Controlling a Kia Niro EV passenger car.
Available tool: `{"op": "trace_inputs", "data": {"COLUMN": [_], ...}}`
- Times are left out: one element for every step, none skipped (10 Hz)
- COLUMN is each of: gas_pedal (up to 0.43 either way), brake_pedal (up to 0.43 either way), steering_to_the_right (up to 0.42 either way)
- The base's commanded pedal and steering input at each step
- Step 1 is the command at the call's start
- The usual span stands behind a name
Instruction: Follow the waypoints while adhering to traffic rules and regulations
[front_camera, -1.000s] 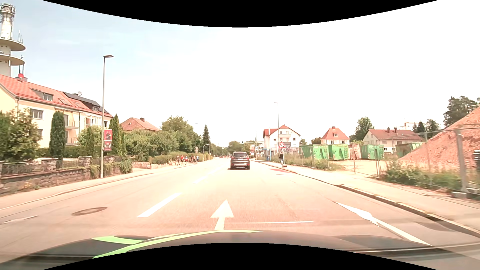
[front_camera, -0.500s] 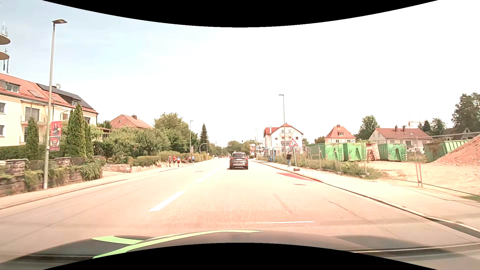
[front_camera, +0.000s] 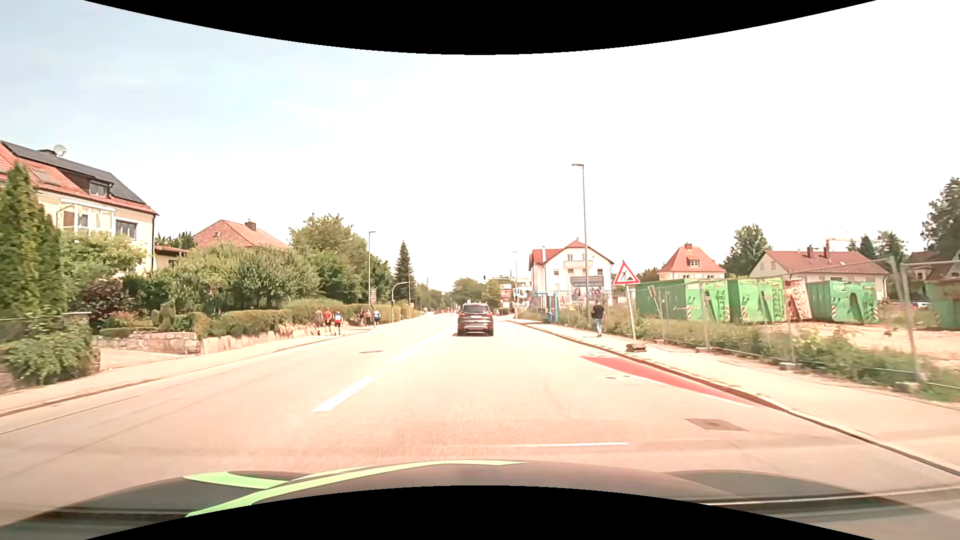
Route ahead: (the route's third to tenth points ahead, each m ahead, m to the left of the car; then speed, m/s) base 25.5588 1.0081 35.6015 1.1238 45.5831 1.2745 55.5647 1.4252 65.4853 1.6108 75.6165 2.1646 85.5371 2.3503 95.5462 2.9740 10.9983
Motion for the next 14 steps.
{"op": "trace_inputs", "data": {"gas_pedal": [0.059, 0.059, 0.059, 0.059, 0.059, 0.059, 0.059, 0.059, 0.059, 0.059, 0.059, 0.059, 0.059, 0.059], "brake_pedal": [0.0, 0.0, 0.0, 0.0, 0.0, 0.0, 0.0, 0.0, 0.0, 0.0, 0.0, 0.0, 0.0, 0.0], "steering_to_the_right": [0.0, 0.0, 0.0, 0.0, 0.0, -0.001, 0.0, -0.001, -0.001, -0.001, -0.001, -0.001, -0.001, -0.001]}}
